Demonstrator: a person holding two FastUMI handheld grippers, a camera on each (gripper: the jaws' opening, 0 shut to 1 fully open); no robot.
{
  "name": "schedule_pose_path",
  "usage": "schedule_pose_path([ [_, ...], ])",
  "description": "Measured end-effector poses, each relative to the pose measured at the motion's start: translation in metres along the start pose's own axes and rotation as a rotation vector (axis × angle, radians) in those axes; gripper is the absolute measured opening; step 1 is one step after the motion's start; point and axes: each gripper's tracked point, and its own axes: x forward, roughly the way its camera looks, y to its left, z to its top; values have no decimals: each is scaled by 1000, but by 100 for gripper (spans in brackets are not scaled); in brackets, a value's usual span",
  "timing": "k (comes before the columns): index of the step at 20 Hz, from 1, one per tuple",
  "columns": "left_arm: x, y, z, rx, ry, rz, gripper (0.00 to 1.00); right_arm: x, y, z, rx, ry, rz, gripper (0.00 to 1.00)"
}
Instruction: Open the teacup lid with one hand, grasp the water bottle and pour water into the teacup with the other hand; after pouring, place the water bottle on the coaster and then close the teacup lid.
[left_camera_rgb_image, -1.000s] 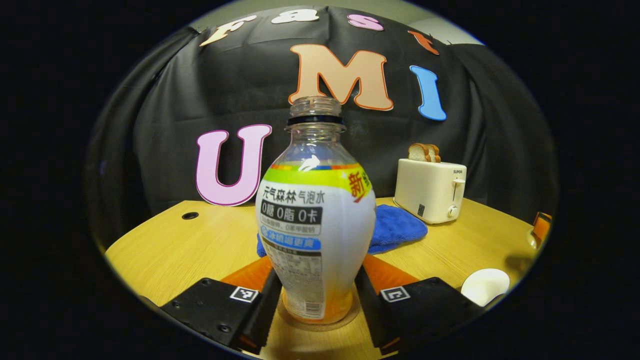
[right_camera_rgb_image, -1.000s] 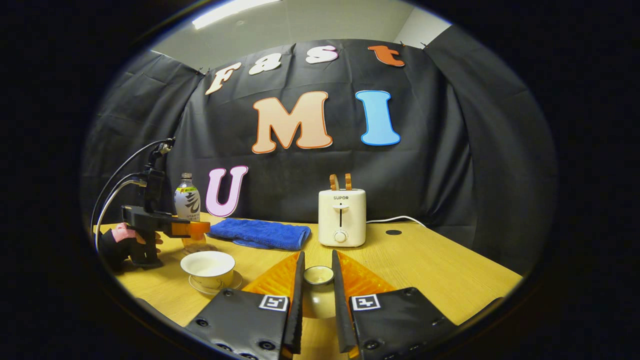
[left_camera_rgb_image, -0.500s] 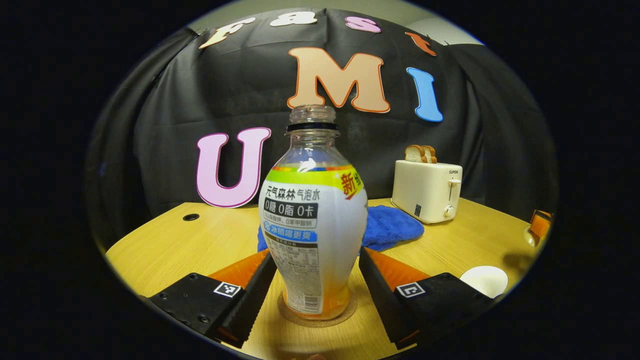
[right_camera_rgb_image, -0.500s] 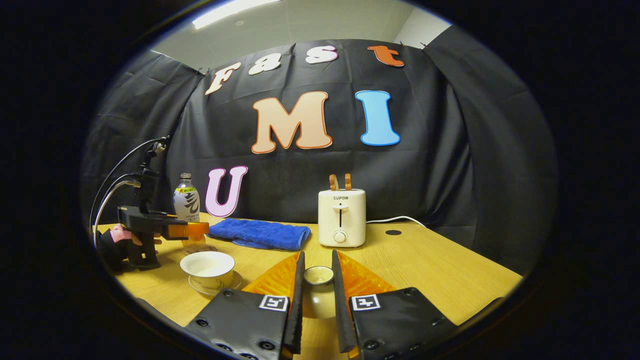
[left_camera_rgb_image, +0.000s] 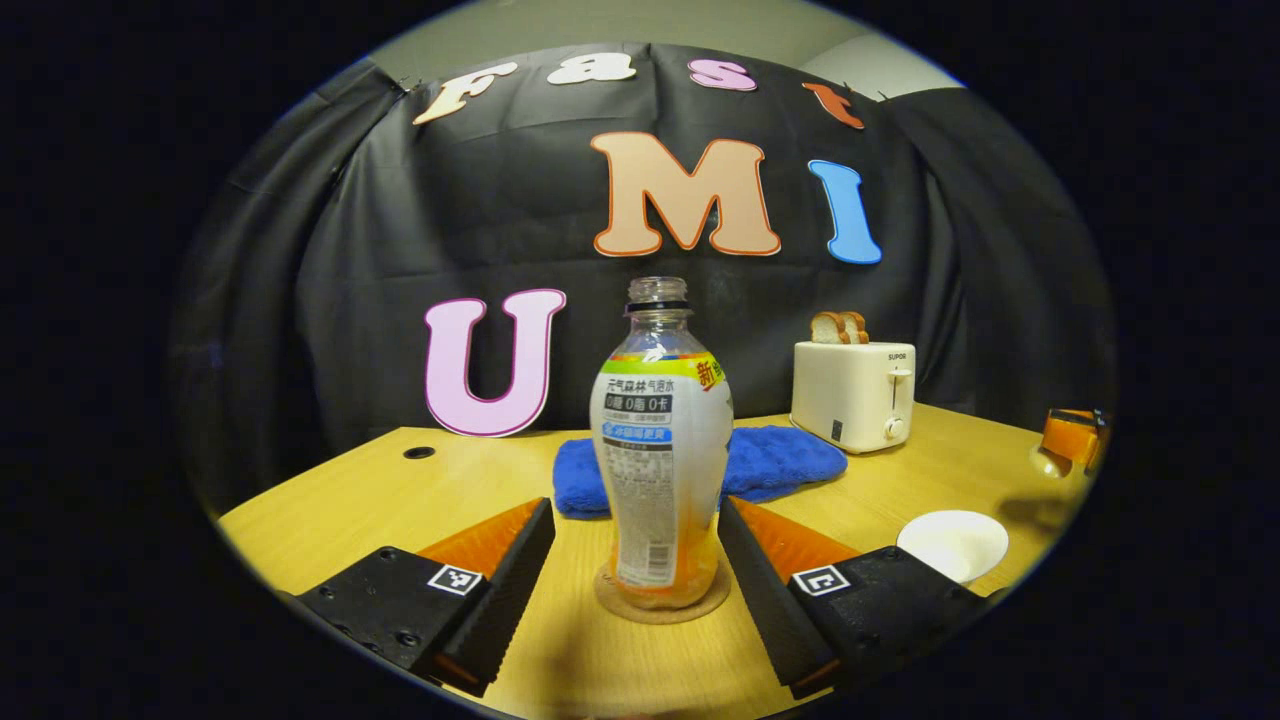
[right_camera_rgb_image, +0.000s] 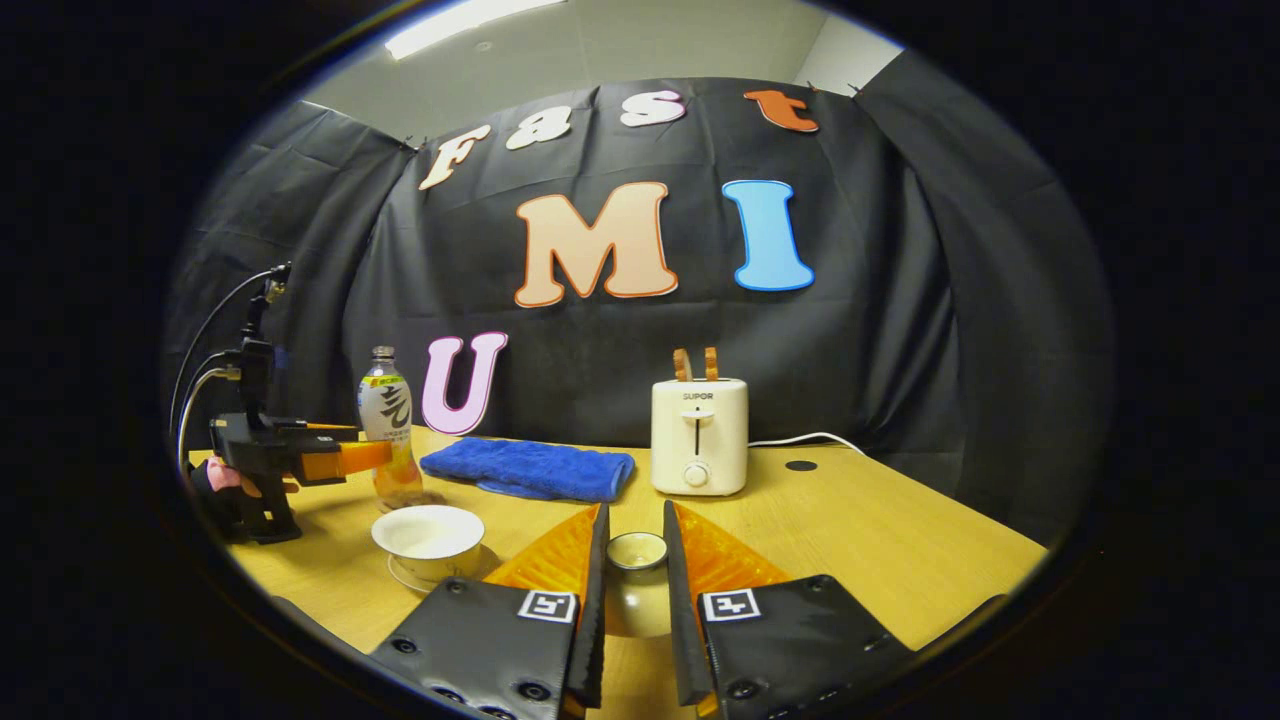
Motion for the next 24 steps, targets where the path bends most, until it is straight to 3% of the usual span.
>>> schedule_pose_path([
  [4, -33, 18, 2, 20, -26, 64, 96, 14, 35, -2, 4, 4, 85, 31],
  [12, -75, 56, 4, -36, -82, 191, 96, 39, 119, -7, 12, 11, 294, 31],
  [19, -80, 61, 4, -36, -82, 218, 96, 41, 155, -9, 16, 27, 399, 32],
  [24, -80, 60, 4, -37, -82, 218, 96, 45, 158, -20, 5, 93, 410, 31],
])
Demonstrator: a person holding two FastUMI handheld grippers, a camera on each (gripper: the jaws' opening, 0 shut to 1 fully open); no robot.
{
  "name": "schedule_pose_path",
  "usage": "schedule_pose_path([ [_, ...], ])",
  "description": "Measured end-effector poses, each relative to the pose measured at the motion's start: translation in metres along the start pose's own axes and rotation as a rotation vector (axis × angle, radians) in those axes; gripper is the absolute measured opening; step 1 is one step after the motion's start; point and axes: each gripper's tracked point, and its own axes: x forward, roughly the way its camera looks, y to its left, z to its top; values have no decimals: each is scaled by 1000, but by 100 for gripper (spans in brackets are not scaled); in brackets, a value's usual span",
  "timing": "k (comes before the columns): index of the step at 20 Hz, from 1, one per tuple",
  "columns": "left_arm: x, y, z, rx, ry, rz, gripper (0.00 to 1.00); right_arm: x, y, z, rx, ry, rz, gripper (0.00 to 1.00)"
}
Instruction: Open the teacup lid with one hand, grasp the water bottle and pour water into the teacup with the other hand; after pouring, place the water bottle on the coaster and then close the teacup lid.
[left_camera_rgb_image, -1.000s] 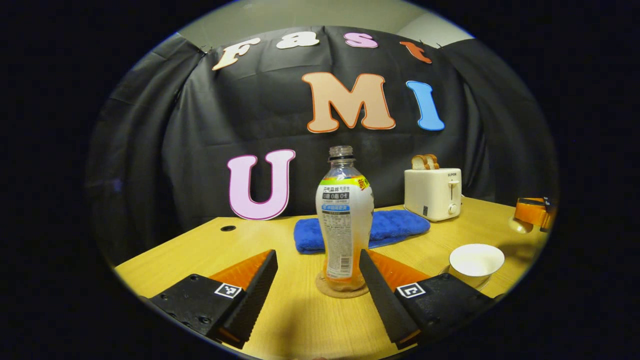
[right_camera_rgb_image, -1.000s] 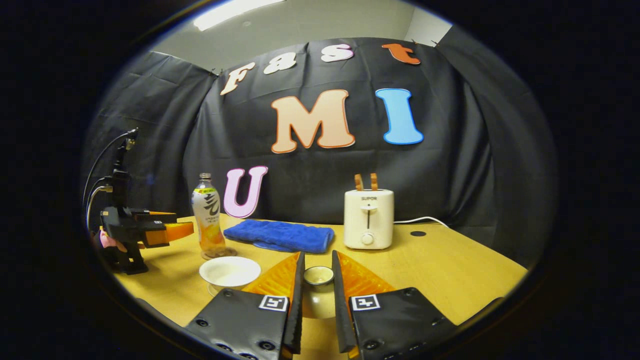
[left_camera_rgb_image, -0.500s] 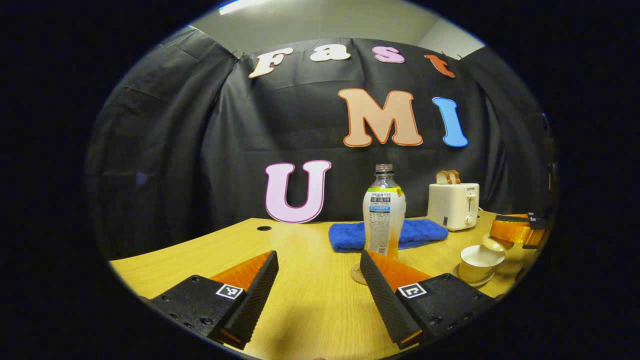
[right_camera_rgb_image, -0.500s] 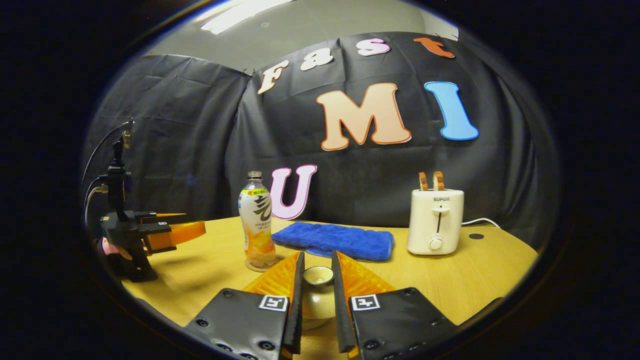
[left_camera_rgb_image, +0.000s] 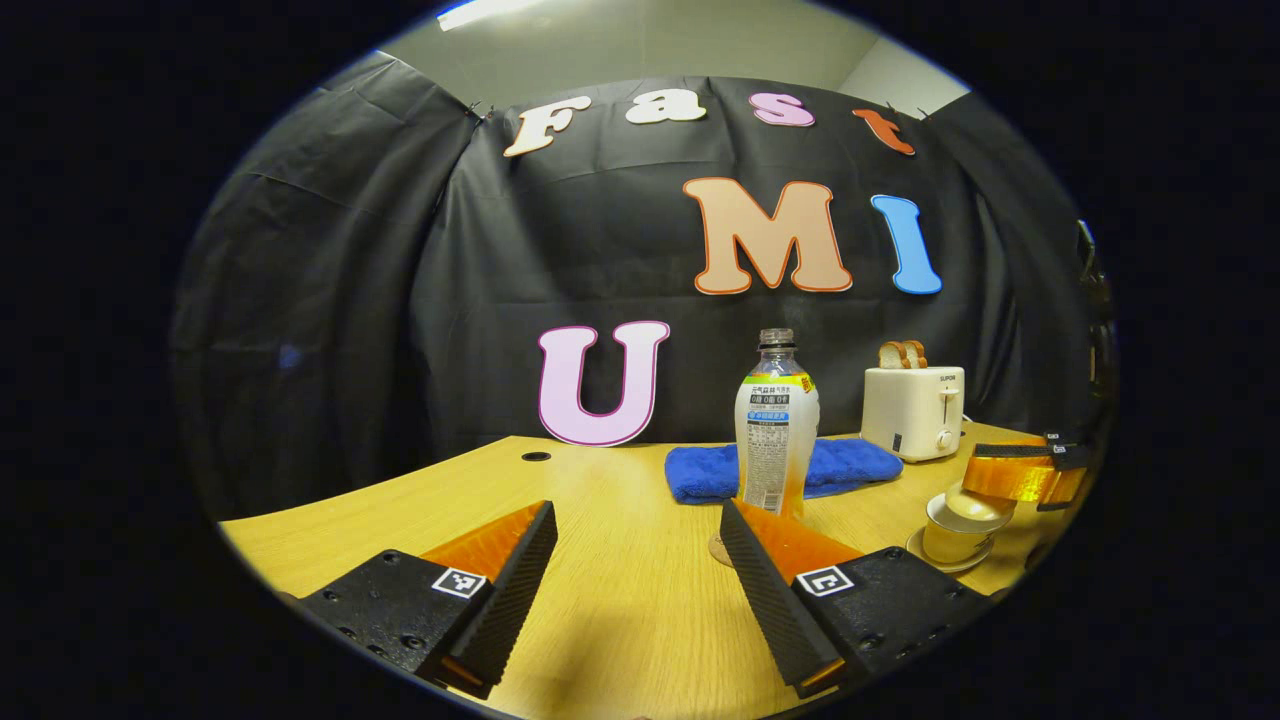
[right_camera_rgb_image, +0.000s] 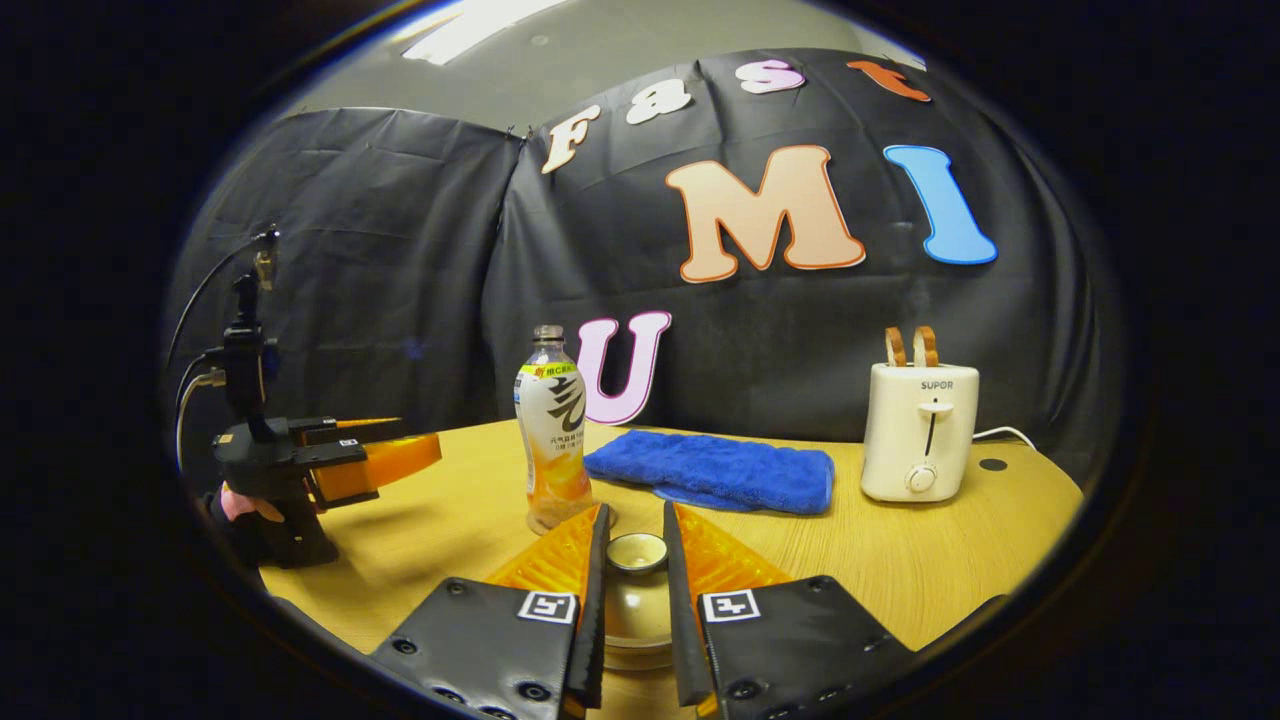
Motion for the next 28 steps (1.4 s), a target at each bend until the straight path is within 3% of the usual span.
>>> schedule_pose_path([
  [15, 0, -1, -1, 0, 0, -1, 96, 6, -3, -15, 32, 100, -2, 36],
  [20, 0, -1, -1, 0, -1, -1, 96, -1, -3, -8, 55, 62, 6, 97],
  [24, 1, -1, 0, 0, 0, -1, 96, -11, -8, 1, 36, -4, -21, 94],
  [27, 0, -1, -1, 1, 0, -1, 96, -20, -3, 8, -7, -50, -33, 100],
  [28, 0, -1, 0, 1, -1, 0, 96, -24, -4, 11, -14, -68, -40, 94],
])
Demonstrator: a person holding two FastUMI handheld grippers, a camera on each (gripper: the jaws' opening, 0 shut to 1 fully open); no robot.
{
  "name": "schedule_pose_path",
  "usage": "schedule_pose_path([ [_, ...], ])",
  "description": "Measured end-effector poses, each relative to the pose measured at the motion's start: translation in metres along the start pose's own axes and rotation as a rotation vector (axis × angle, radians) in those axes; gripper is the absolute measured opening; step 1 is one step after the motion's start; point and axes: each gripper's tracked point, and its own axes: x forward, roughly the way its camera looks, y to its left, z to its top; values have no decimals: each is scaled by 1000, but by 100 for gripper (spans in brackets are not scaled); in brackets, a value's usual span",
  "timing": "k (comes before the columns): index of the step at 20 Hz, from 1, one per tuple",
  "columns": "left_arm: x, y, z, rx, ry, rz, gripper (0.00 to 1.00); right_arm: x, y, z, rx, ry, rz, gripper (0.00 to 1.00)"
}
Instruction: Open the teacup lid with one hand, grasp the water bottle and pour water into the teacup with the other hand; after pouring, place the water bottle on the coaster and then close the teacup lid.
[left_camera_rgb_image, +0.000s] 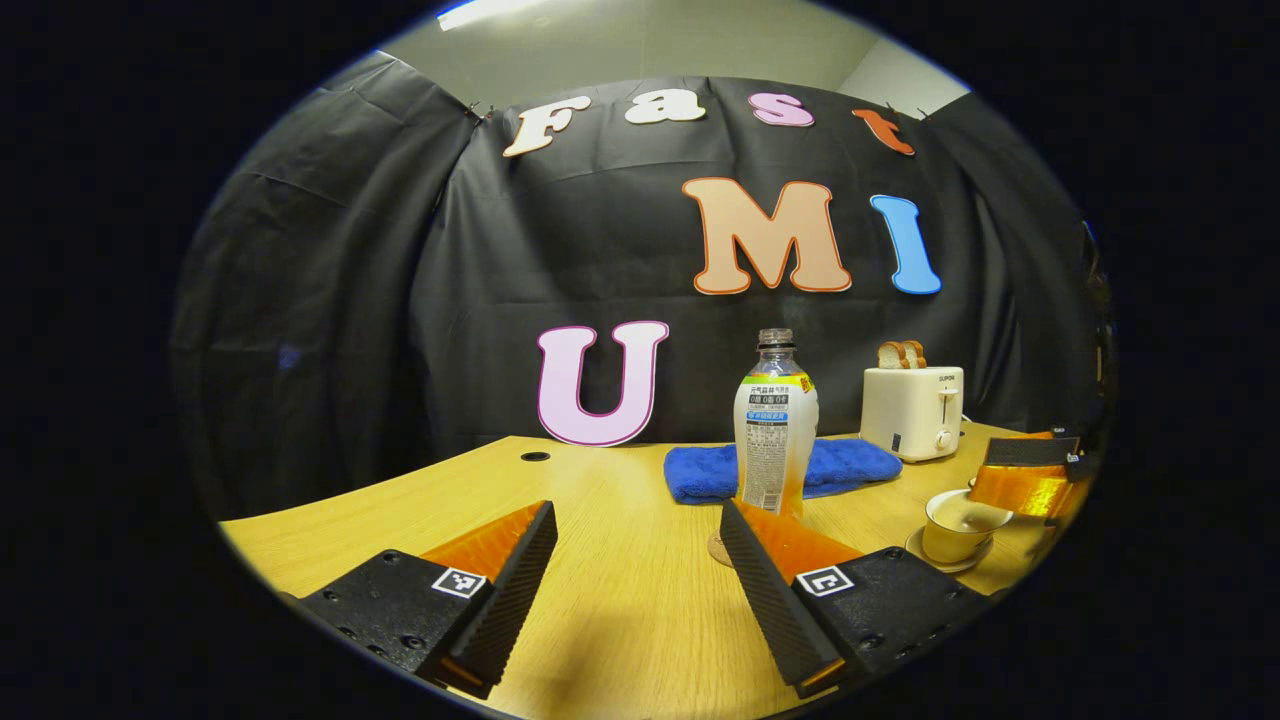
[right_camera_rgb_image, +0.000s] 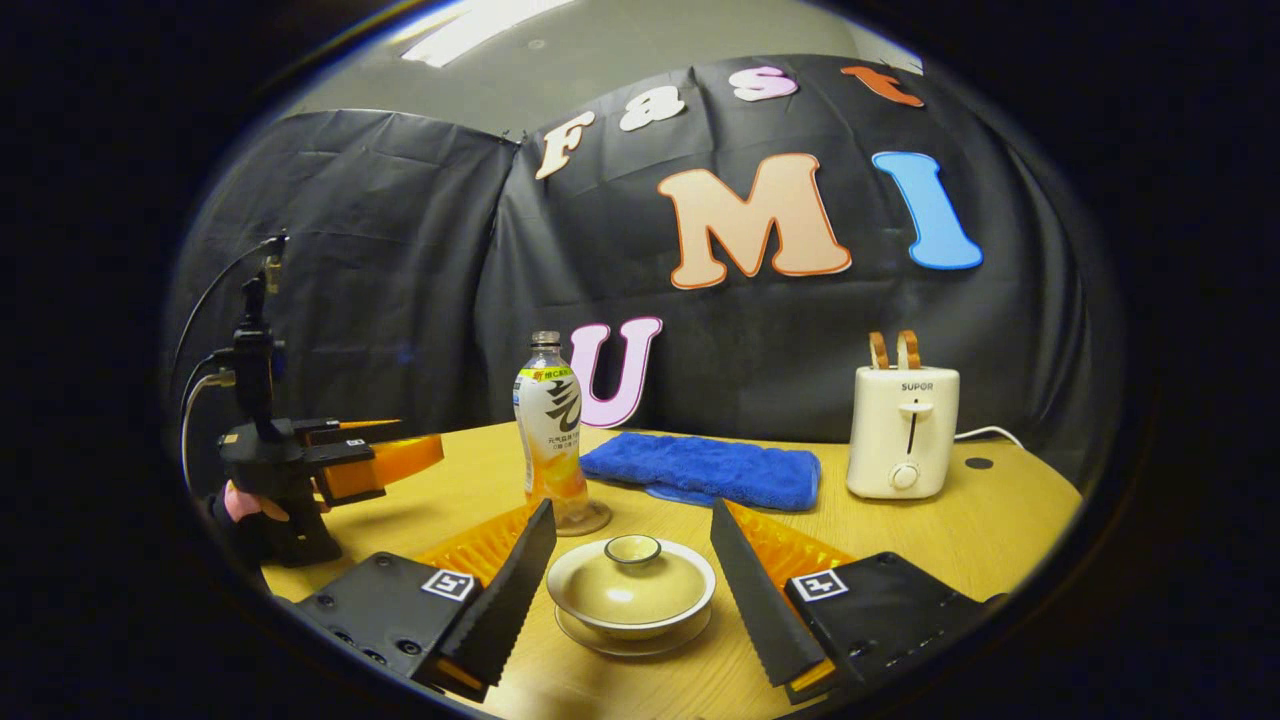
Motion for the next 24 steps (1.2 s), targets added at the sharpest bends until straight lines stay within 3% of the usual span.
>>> schedule_pose_path([
  [1, 1, 0, 0, 0, 0, 1, 96, -3, -3, 1, 9, -13, -9, 100],
  [3, 0, 0, 0, 0, 0, 2, 96, -9, -11, 0, 8, -18, -53, 94],
  [4, 0, 0, 0, 0, 0, 2, 96, -12, -14, 1, 5, -20, -70, 98],
  [6, 0, 1, 0, 1, 0, 4, 96, -20, -23, 2, 4, -23, -116, 94],
  [8, 0, 2, 0, 1, 0, 9, 96, -31, -38, 3, 3, -26, -190, 100],
  [10, 0, 3, 0, 1, 1, 15, 96, -42, -55, 4, 0, -29, -269, 94],
  [11, -1, 4, 0, 1, 0, 17, 96, -48, -63, 4, -1, -31, -311, 98],
  [14, -2, 6, 0, 2, 1, 29, 96, -62, -86, 5, -3, -36, -427, 94],
  [18, -4, 13, 0, 4, 2, 63, 96, -76, -105, 6, -8, -37, -540, 98],
  [24, -12, 26, -1, 5, 2, 137, 96, -83, -110, 6, -9, -41, -576, 94],
])
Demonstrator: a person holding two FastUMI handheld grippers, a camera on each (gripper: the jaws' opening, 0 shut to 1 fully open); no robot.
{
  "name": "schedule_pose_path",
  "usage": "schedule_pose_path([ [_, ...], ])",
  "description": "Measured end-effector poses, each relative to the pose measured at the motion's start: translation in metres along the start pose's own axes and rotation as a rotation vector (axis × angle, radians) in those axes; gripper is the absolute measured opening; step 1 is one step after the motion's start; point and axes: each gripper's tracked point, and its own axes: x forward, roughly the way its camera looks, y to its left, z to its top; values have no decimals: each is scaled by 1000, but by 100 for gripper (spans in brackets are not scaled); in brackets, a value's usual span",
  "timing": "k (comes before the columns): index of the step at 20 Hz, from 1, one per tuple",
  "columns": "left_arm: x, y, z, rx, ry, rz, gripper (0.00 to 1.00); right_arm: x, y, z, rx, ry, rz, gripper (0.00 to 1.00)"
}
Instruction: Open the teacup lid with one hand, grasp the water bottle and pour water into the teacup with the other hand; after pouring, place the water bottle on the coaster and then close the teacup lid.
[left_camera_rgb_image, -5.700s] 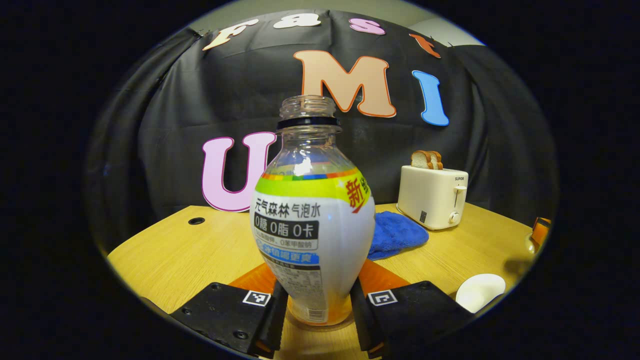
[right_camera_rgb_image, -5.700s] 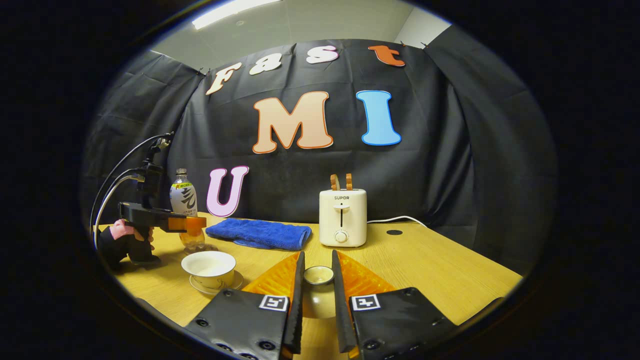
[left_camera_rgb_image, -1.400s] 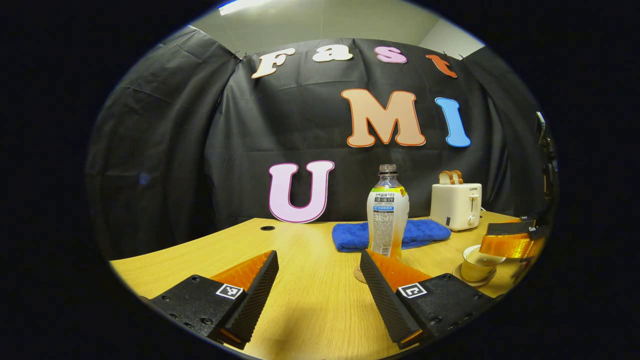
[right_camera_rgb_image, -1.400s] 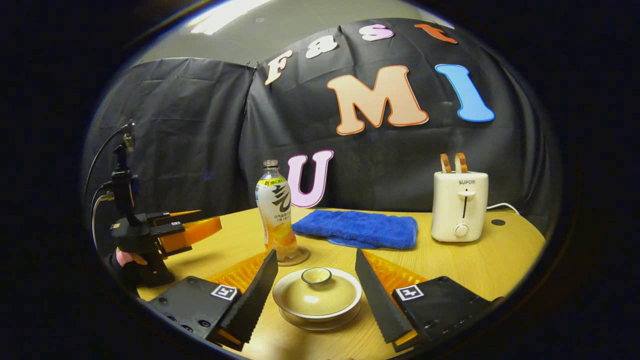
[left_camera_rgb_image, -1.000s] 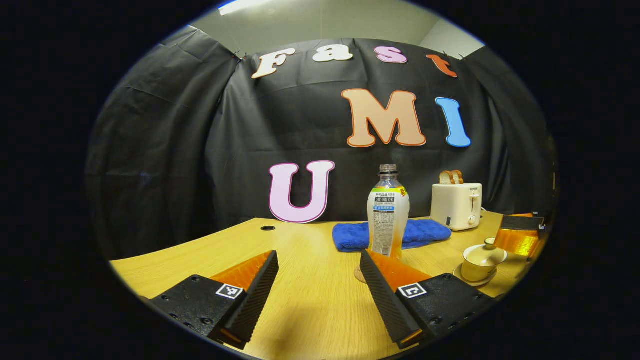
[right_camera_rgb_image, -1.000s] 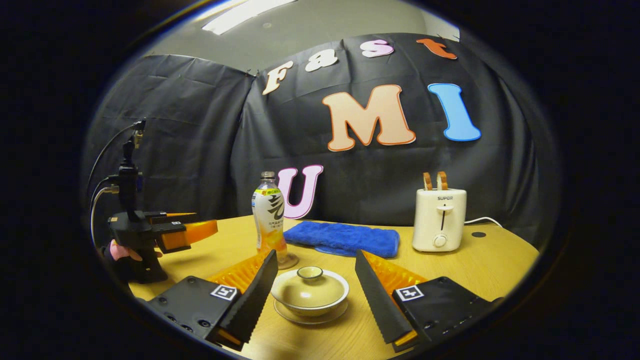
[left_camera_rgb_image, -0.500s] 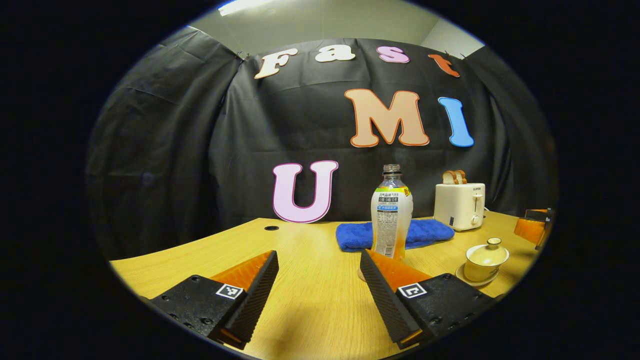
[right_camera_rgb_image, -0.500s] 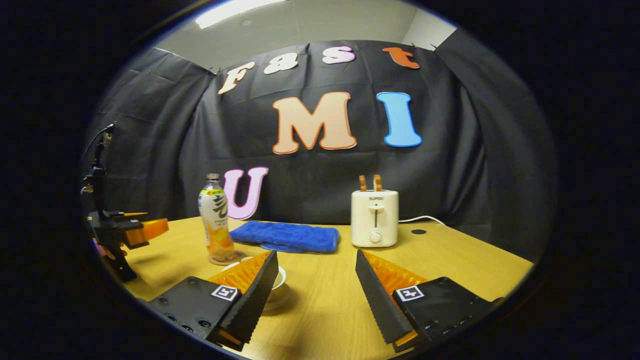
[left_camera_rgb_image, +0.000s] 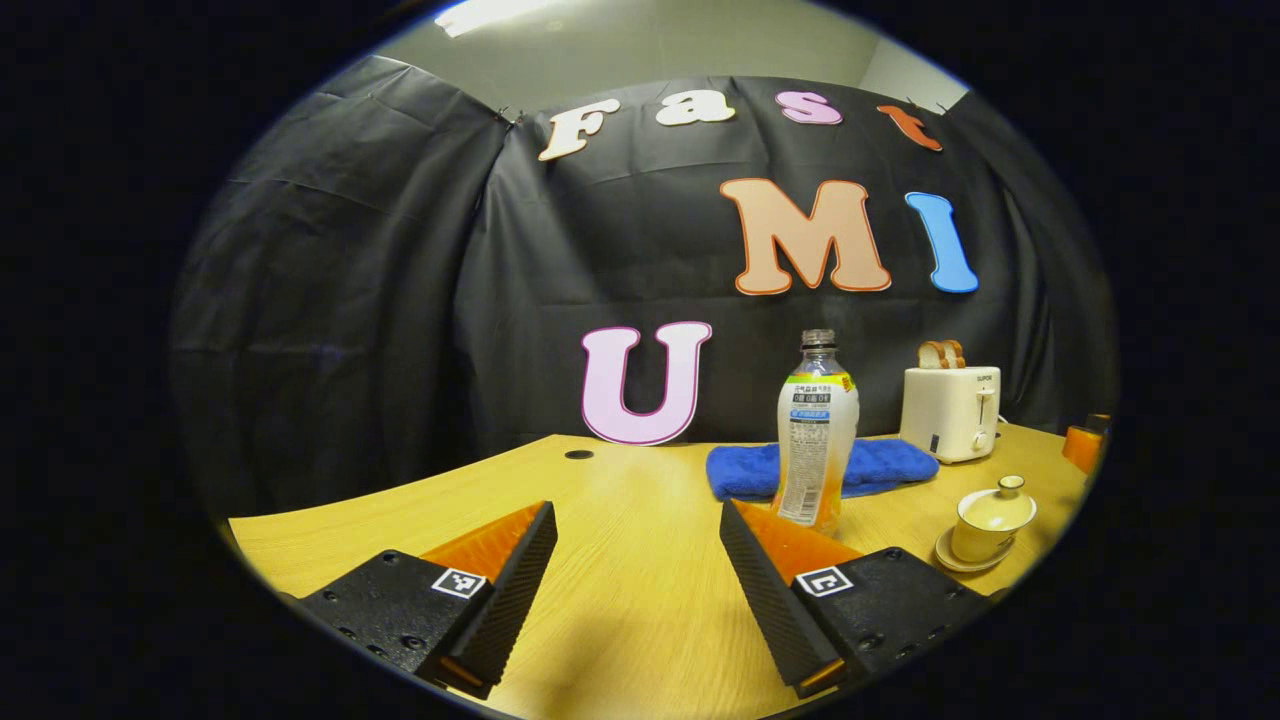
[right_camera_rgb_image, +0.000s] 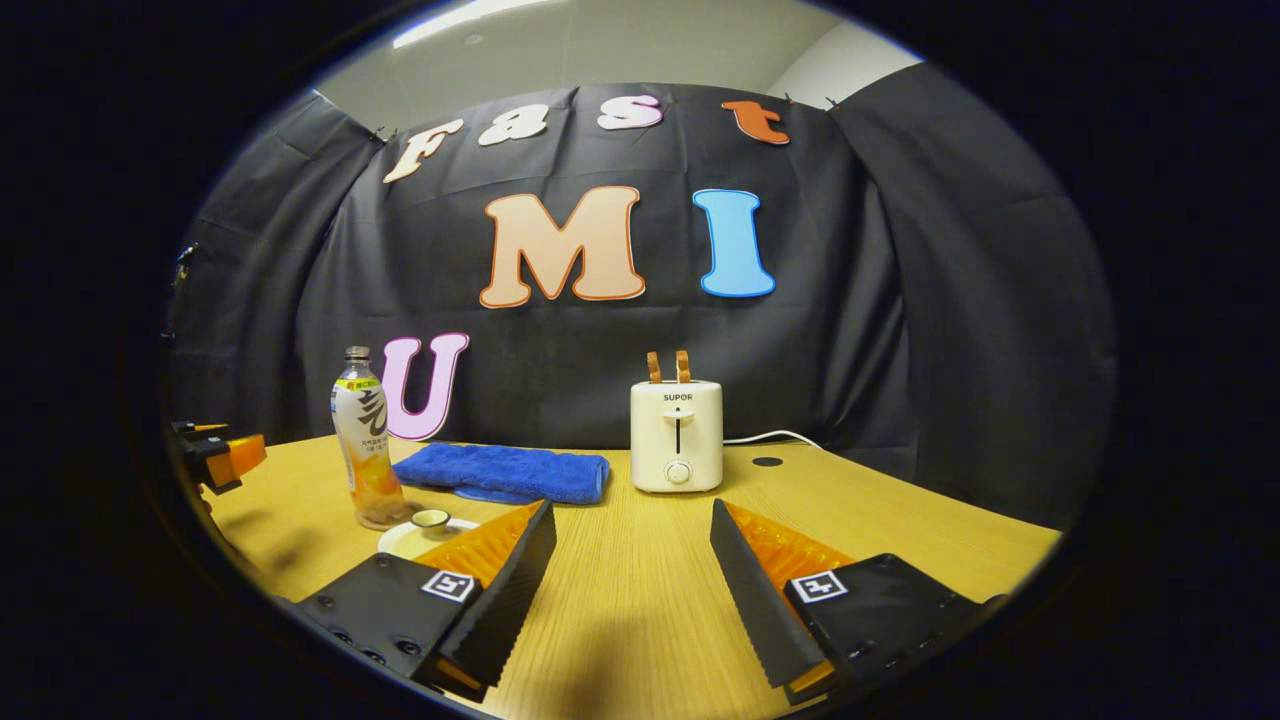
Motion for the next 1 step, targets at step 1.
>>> schedule_pose_path([
  [1, 0, 0, 1, 1, 1, 1, 96, 1, -2, 0, 0, 0, -6, 94],
])
